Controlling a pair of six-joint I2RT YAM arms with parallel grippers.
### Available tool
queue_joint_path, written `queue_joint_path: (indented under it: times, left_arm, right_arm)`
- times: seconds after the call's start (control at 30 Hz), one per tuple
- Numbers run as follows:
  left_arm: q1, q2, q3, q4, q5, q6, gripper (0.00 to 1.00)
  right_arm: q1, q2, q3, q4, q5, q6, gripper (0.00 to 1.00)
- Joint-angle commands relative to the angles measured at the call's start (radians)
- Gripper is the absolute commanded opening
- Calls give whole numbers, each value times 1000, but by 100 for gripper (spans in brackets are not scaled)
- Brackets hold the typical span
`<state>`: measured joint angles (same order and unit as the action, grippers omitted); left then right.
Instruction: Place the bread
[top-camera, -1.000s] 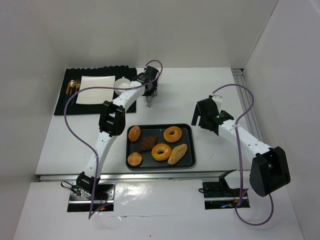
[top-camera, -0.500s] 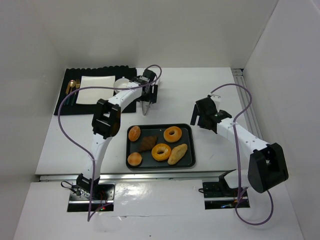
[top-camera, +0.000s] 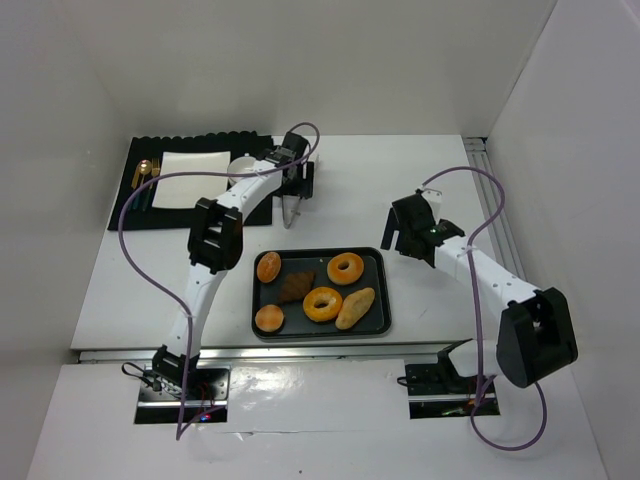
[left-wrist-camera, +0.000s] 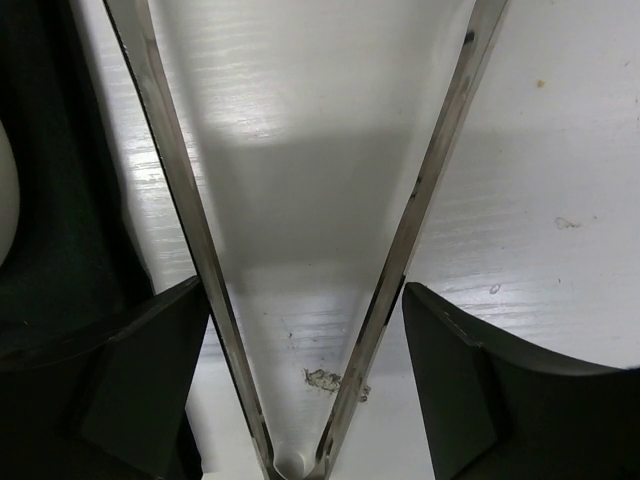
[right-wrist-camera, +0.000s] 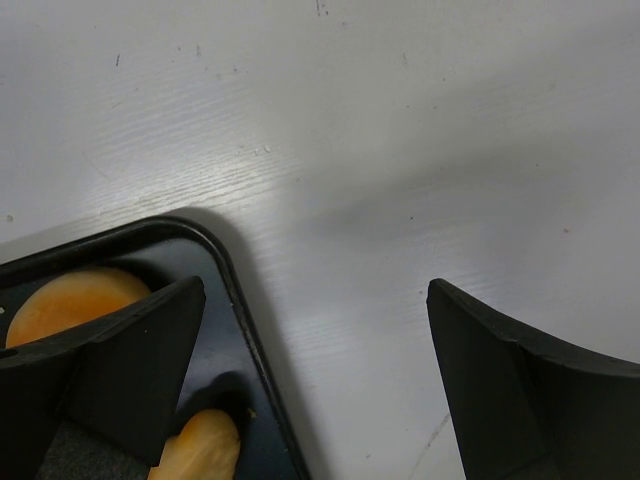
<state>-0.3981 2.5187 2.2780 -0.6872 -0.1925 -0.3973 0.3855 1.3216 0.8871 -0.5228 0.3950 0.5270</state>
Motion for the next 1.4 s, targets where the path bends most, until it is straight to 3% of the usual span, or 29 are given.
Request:
queue_joint_path:
  times: [0.0,0.1,0.27,0.3,0.43,0.63,0.87,0.97,1.03,1.13,1.37]
  left_arm:
    - [-8,0,8,-6,7,-5,91]
    - [-8,9,-5,-6,7,-26,92]
    - [-18,34,9,-15,31,-35,72]
    - [-18,8,9,-15,31,-35,62]
    - [-37,-78,-2,-5,7,-12,44]
    - [-47,-288,-20,14,18,32,33]
    - [-57,-628,-222,-23,156,71,37]
    - [-82,-796,-462,-32,182,71,45]
    - [-111,-871,-546,-46,206,90,49]
    - [-185,-986,-652,-159,61,68,53]
    - [-324,-1218,-804,-337,16,14,58]
  right_arm:
    - [0,-50,19,33,13,8,99]
    - [0,-50,19,33,13,17,99]
    - [0,-68,10,23,13,18,99]
    - [0,-81,10,23,13,18,99]
    - [0,-91,1,23,13,18,99]
    - [0,-111,10,23,13,27,99]
    - [0,-150,19,14,24,27,99]
    - [0,-168,29,14,24,16,99]
    - [0,-168,53,-5,33,16,99]
    - [0,-177,104,-42,60,7,99]
    - [0,-260,113,-53,79,-2,99]
